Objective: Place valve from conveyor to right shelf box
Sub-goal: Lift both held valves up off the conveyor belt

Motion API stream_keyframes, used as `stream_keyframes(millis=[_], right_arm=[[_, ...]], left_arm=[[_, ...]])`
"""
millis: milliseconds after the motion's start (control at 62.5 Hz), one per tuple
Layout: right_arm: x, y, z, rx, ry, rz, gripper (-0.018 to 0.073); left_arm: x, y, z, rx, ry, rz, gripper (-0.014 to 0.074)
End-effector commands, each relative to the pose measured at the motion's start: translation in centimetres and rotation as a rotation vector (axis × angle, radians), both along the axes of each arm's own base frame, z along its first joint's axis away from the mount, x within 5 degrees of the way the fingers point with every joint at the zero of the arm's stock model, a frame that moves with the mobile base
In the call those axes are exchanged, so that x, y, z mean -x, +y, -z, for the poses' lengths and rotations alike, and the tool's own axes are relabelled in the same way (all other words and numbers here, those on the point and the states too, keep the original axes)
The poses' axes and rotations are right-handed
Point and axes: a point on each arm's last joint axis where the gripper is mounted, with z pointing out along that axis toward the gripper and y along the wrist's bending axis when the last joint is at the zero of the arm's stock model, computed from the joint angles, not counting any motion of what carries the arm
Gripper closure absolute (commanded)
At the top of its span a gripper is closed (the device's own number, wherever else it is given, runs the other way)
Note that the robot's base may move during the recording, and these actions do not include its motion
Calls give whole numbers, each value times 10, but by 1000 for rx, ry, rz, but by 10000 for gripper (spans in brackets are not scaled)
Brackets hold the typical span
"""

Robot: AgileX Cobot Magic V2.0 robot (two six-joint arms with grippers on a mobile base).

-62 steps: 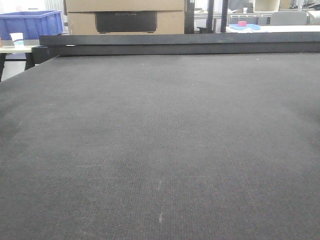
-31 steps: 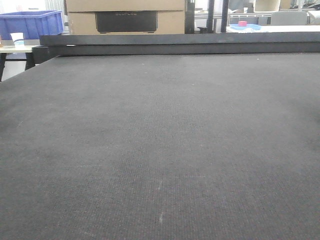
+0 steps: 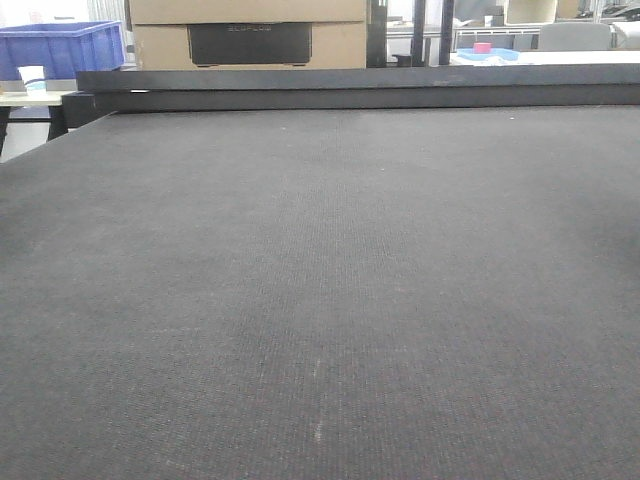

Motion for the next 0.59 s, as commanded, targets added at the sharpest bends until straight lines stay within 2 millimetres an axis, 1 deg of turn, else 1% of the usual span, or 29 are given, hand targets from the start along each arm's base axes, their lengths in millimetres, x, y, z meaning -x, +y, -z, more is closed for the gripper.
stream_keyframes(millis=[0, 208, 256, 352, 464, 576], right_arm=[[16, -1, -12, 5, -153, 17, 722], [46, 0, -4, 8, -256, 27, 722], [52, 0, -3, 9, -272, 27, 722], [62, 1, -5, 10, -302, 28, 722], [67, 1, -8, 11, -332, 29, 722], [67, 1, -8, 11, -333, 29, 722]], left_arm=[[21, 1, -11, 43, -140, -9, 707], [70, 8, -13, 69, -314, -21, 707], [84, 10, -16, 76, -368, -23, 707], [103, 13, -21, 86, -443, -25, 707], [119, 15, -27, 93, -495, -24, 707], [125, 15, -30, 96, -515, -23, 707]])
